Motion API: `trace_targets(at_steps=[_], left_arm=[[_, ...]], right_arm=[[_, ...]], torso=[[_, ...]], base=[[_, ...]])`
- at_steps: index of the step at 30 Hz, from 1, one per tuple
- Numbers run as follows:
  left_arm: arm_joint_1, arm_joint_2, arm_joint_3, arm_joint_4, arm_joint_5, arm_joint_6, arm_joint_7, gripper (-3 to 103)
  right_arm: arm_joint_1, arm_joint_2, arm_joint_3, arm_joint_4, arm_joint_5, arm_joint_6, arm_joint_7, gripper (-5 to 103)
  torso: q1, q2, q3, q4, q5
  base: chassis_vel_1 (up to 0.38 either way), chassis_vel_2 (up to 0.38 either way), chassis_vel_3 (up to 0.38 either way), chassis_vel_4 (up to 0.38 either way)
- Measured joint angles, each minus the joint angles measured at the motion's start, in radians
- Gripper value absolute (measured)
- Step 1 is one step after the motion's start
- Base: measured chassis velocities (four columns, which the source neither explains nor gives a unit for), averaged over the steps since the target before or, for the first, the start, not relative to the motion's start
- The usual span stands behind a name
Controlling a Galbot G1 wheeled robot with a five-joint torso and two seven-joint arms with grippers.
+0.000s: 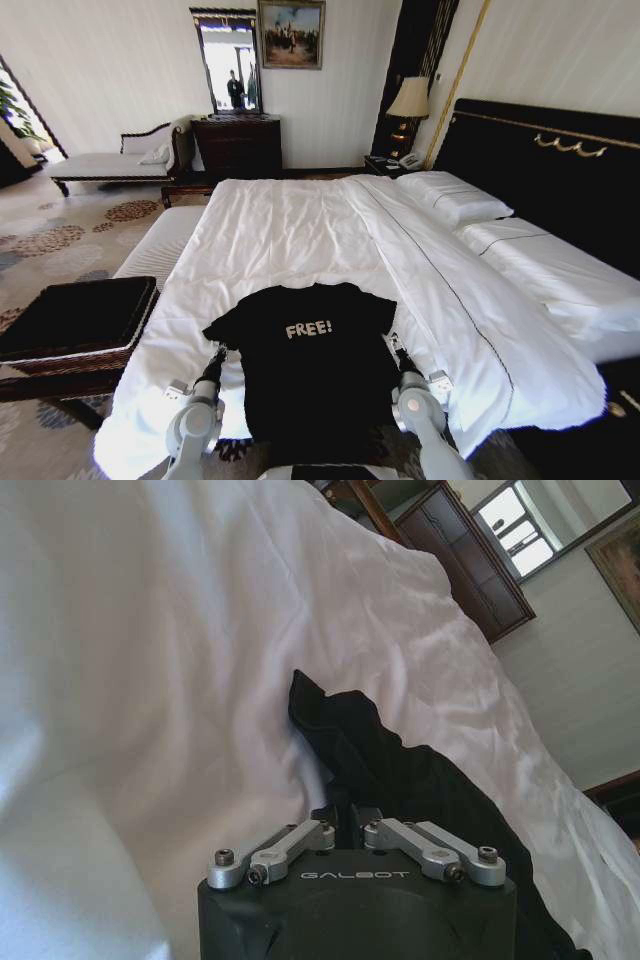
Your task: Fold the clothes on the bed and place them into the basket.
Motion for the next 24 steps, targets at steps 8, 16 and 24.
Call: trace_targets(at_steps=[8,16,24], left_arm=[[0.035,-0.002,-0.009,-0.032,-0.003,-0.006,-0.016,0],[0.095,-0.005,0.009,-0.104,-0.004,-0.006,-0.049,0],[0.118,0.006,0.036,-0.110,0.008,0.005,-0.099,0]], right_arm=[[0.012,0.001,-0.008,-0.004,0.002,0.000,0.001,100],[0.030,-0.007,-0.014,-0.014,0.007,-0.001,0.002,100],[0.066,-0.021,-0.005,-0.038,0.016,-0.002,0.001,100]], torso=[[0.000,0.000,0.000,0.0000,0.0000],[0.000,0.000,0.000,0.0003,0.0001],[0.000,0.000,0.000,0.0001,0.0000]], base=[[0.000,0.000,0.000,0.000],[0.000,0.000,0.000,0.000],[0.000,0.000,0.000,0.000]])
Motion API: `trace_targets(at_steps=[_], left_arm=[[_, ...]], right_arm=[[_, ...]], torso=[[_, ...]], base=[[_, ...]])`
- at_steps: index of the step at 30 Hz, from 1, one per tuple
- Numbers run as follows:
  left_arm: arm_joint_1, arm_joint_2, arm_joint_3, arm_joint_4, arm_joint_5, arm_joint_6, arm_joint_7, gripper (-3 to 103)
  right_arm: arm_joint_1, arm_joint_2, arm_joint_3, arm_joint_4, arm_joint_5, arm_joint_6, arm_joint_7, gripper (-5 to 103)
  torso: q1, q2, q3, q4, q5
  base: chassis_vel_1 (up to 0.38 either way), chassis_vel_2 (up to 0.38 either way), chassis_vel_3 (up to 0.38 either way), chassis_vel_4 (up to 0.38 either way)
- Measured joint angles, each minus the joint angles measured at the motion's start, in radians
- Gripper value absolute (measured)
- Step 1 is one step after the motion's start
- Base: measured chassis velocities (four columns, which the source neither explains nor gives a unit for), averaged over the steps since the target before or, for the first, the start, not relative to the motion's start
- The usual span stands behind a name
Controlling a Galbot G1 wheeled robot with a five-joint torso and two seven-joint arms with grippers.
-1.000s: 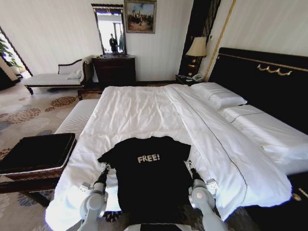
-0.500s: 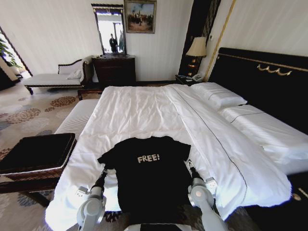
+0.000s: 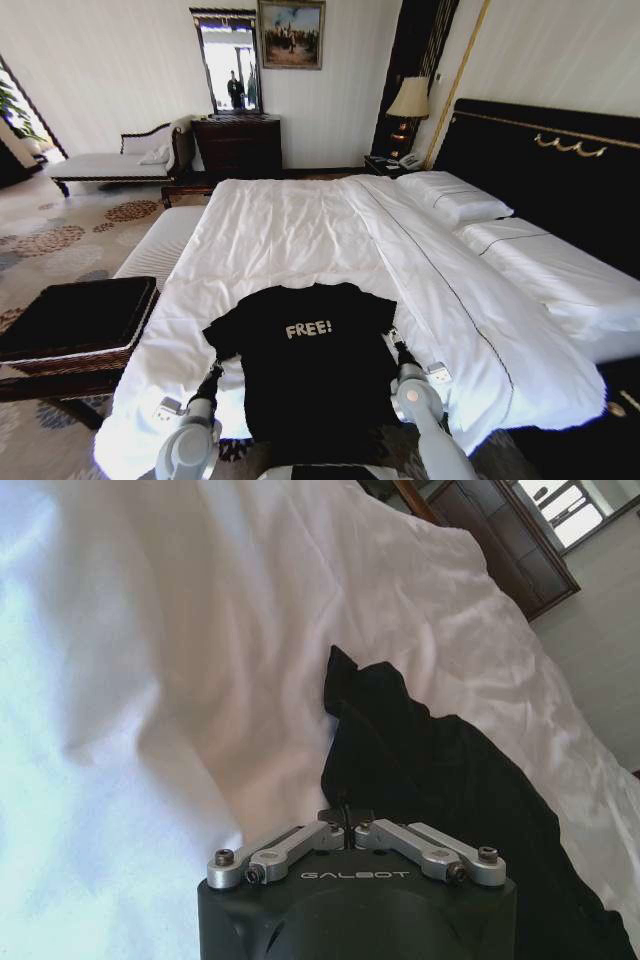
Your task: Fold the clothes on the bed and place them into the basket.
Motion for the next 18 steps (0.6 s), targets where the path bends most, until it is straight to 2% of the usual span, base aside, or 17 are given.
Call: trace_targets(at_steps=[5,8,12,15,18], left_arm=[[0.011,0.016,0.016,-0.009,-0.026,0.039,-0.040,0],[0.020,0.022,0.016,-0.016,-0.030,0.045,-0.044,0],[0.042,0.030,-0.007,-0.053,-0.014,0.036,-0.028,22],[0.057,0.032,-0.019,-0.082,0.013,0.023,-0.018,26],[0.079,0.043,-0.053,-0.142,0.067,-0.006,-0.003,43]], right_arm=[[0.034,-0.009,-0.006,-0.029,-0.009,-0.001,-0.002,100],[0.058,-0.019,-0.017,-0.051,-0.017,-0.002,-0.003,100],[0.113,-0.047,-0.051,-0.118,-0.028,-0.003,-0.018,100],[0.135,-0.057,-0.062,-0.145,-0.029,-0.003,-0.025,100],[0.189,-0.070,-0.070,-0.199,-0.006,-0.005,-0.043,100]], torso=[[0.000,0.000,0.000,-0.0001,-0.0001],[0.000,0.000,0.000,-0.0001,-0.0001],[0.000,0.000,0.000,0.0000,-0.0002],[0.000,0.000,0.000,-0.0001,-0.0002],[0.000,0.000,0.000,0.0002,0.0000]], base=[[0.000,0.000,0.000,0.000],[0.000,0.000,0.000,0.000],[0.000,0.000,0.000,0.000],[0.000,0.000,0.000,0.000],[0.000,0.000,0.000,0.000]])
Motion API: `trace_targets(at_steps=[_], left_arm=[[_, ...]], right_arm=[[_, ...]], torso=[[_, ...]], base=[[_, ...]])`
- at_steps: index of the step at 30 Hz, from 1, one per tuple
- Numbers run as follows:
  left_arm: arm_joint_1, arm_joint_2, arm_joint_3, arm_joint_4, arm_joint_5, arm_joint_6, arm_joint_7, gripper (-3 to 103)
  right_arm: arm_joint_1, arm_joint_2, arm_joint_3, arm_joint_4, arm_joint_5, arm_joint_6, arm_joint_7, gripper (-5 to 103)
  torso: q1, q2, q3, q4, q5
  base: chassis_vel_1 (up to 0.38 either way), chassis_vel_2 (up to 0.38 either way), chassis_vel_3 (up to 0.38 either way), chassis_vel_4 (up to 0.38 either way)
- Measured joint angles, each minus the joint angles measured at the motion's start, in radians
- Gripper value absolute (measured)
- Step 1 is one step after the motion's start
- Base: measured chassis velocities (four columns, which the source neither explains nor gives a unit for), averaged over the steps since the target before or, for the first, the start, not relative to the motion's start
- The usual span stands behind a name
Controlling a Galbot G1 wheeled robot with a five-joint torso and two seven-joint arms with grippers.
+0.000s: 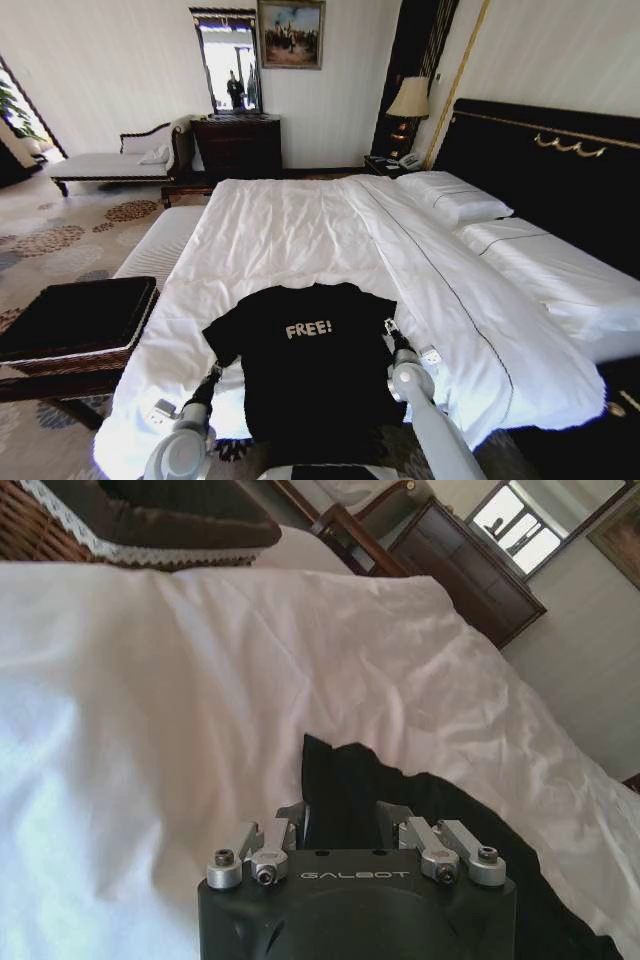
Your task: Fold the clothes on the bed and place them into the basket.
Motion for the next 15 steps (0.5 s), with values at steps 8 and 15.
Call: trace_targets(at_steps=[8,15], left_arm=[[-0.014,0.024,-0.041,-0.016,-0.005,-0.017,-0.008,70],[-0.015,0.024,-0.029,-0.024,-0.041,-0.036,0.005,92]], right_arm=[[0.059,-0.011,0.008,-0.067,0.057,-0.004,-0.043,100],[0.097,-0.009,0.001,-0.131,0.055,0.006,-0.099,99]], torso=[[0.000,0.000,0.000,-0.0002,-0.0002],[0.000,0.000,0.000,-0.0003,-0.0003]], base=[[0.000,0.000,0.000,0.000],[0.000,0.000,0.000,0.000]])
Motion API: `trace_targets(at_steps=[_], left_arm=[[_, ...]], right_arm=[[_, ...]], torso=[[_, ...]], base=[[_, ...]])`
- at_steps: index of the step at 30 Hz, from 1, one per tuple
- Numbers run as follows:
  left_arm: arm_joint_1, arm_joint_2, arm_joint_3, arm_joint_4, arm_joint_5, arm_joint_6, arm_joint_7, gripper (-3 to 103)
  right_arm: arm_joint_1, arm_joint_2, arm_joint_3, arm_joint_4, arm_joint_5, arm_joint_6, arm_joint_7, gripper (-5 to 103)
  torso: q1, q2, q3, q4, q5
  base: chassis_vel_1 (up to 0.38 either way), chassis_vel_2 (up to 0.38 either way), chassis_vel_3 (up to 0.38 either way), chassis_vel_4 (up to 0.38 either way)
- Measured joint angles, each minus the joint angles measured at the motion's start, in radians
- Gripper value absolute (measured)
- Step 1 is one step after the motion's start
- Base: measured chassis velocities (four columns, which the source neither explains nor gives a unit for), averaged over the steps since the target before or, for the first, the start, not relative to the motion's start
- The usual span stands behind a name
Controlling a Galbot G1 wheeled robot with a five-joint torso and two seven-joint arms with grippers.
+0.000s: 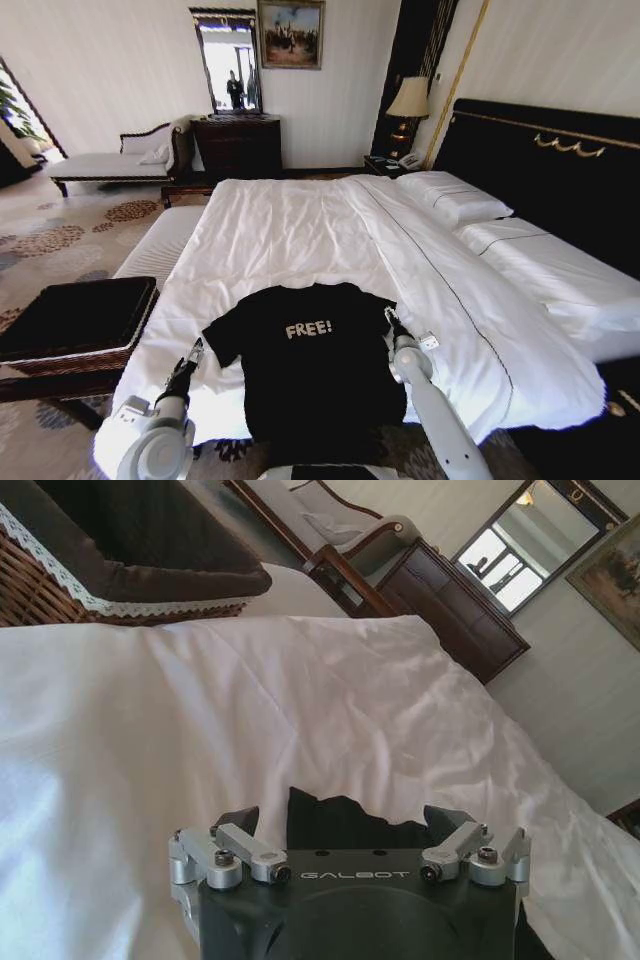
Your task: Fold the clothes on the bed and place them into the basket.
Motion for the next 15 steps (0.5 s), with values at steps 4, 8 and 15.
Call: trace_targets(at_steps=[4,8,15], left_arm=[[-0.012,-0.001,0.008,-0.007,-0.030,-0.010,0.016,100],[-0.026,0.004,0.002,0.007,-0.042,-0.012,0.017,100],[-0.031,0.014,-0.012,0.029,-0.051,-0.018,0.017,100]], right_arm=[[0.013,0.007,-0.002,-0.018,-0.006,0.002,-0.003,86],[0.023,0.013,-0.003,-0.035,-0.013,0.007,-0.005,70],[0.036,0.022,-0.010,-0.053,-0.023,0.017,-0.017,47]], torso=[[0.000,0.000,0.000,-0.0001,0.0002],[0.000,0.000,0.000,-0.0001,0.0002],[0.000,0.000,0.000,0.0001,0.0003]], base=[[0.000,0.000,0.000,0.000],[0.000,0.000,0.000,0.000],[0.000,0.000,0.000,0.000]])
